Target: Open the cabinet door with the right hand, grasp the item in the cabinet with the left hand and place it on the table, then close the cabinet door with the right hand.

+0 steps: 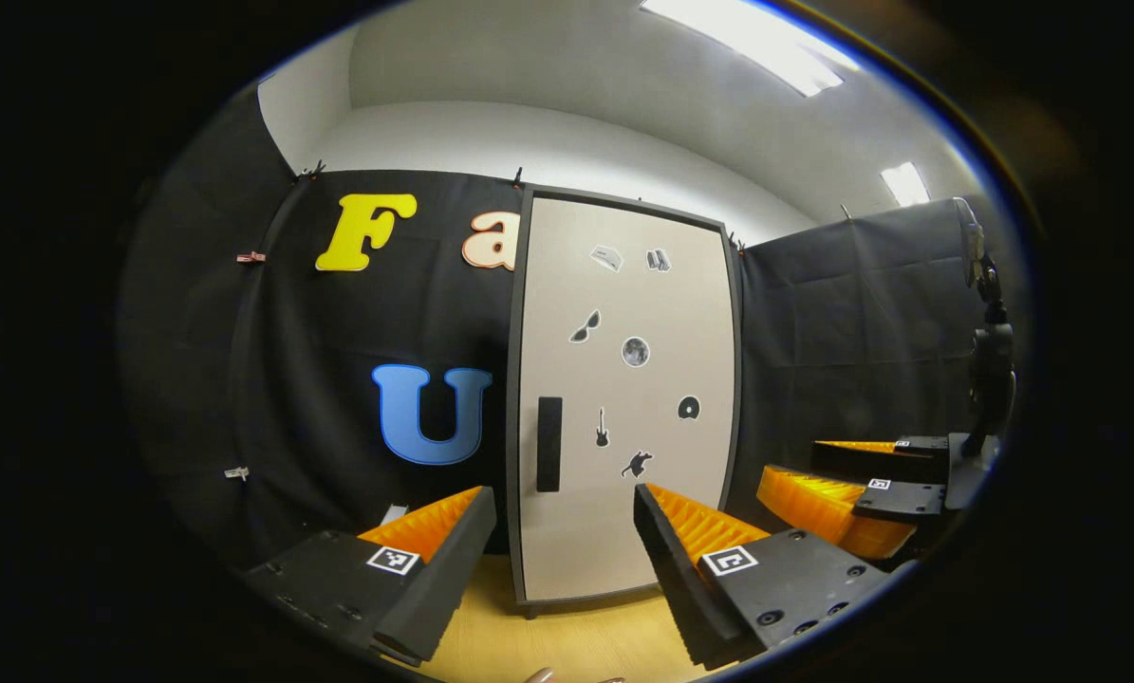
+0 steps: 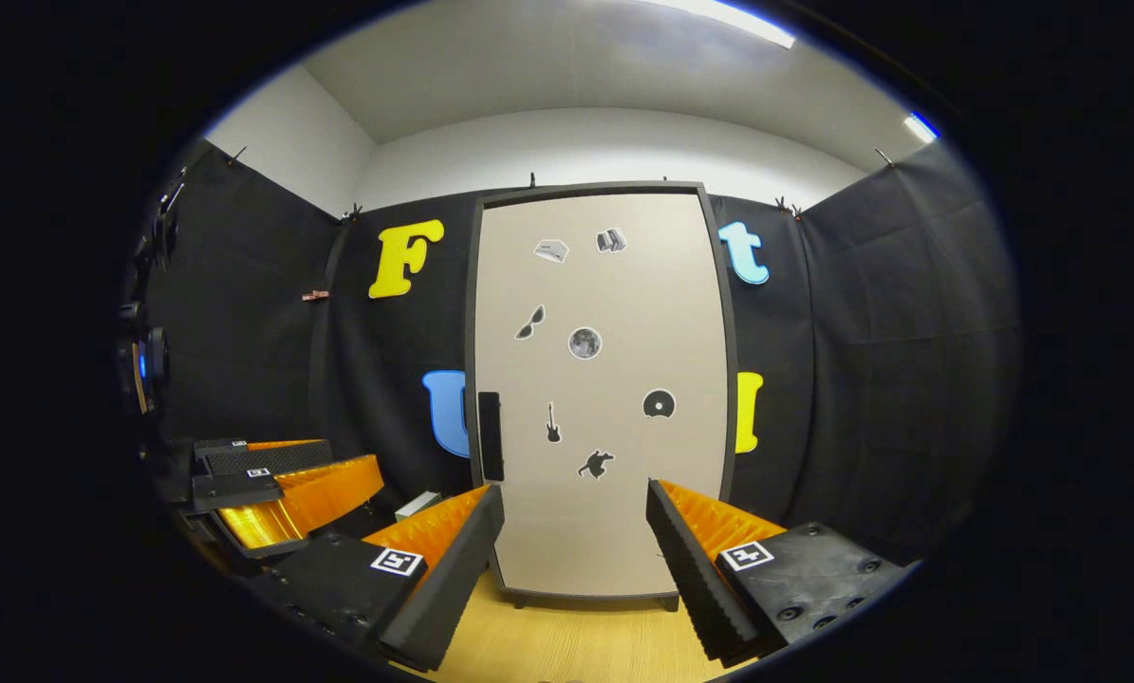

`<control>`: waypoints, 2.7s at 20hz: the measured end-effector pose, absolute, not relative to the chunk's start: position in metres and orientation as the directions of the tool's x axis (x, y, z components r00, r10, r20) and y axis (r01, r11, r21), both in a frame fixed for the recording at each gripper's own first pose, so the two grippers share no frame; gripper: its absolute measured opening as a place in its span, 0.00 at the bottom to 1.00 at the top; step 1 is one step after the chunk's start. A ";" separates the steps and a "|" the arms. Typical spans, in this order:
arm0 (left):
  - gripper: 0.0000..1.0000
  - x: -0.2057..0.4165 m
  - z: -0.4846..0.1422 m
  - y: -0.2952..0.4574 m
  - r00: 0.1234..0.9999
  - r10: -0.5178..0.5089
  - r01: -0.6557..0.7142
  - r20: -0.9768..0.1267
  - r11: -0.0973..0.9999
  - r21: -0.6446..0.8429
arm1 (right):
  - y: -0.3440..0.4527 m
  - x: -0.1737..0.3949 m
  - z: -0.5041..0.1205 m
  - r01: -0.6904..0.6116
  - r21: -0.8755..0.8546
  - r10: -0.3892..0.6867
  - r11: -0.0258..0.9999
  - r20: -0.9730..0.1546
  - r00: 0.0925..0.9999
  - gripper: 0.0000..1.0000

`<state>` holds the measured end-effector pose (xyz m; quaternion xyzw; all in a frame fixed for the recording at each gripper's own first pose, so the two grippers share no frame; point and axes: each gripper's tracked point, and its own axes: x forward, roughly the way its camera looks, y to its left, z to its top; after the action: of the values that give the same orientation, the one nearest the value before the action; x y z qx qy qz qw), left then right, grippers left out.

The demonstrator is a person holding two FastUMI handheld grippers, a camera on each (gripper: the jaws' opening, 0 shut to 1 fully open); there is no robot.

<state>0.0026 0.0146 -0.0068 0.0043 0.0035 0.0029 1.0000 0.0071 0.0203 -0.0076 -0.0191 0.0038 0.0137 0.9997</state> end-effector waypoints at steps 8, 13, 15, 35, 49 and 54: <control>0.93 -0.007 -0.011 0.034 1.000 -0.022 0.022 -0.021 1.000 0.022 | 0.047 0.000 -0.012 -0.026 -0.035 0.025 0.999 -0.018 1.000 0.97; 0.93 -0.020 -0.014 0.056 1.000 -0.015 0.016 -0.027 1.000 0.019 | 0.066 0.003 -0.016 -0.021 -0.061 0.021 0.998 -0.010 1.000 0.97; 0.93 -0.022 -0.016 0.065 0.999 0.009 -0.008 -0.038 1.000 0.020 | 0.076 0.013 -0.018 -0.052 -0.071 0.052 0.996 -0.012 0.999 0.97; 0.92 -0.017 -0.030 0.119 0.964 0.260 -0.261 -0.053 0.965 -0.012 | 0.128 0.185 -0.070 -0.197 -0.051 0.196 0.979 -0.020 0.980 0.95; 0.93 -0.037 -0.020 0.165 0.933 0.357 -0.354 -0.052 0.933 0.060 | 0.134 0.255 -0.066 -0.047 -0.046 0.050 0.998 0.054 0.997 0.71; 0.93 -0.053 -0.021 0.186 0.909 0.412 -0.410 -0.056 0.911 0.043 | 0.131 0.272 -0.081 0.008 -0.072 -0.006 0.997 0.033 0.999 0.52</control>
<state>-0.0527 0.1857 -0.0212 0.0151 0.0322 0.2104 0.9770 0.2721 0.1314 -0.0813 -0.0359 -0.0166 -0.0034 0.9992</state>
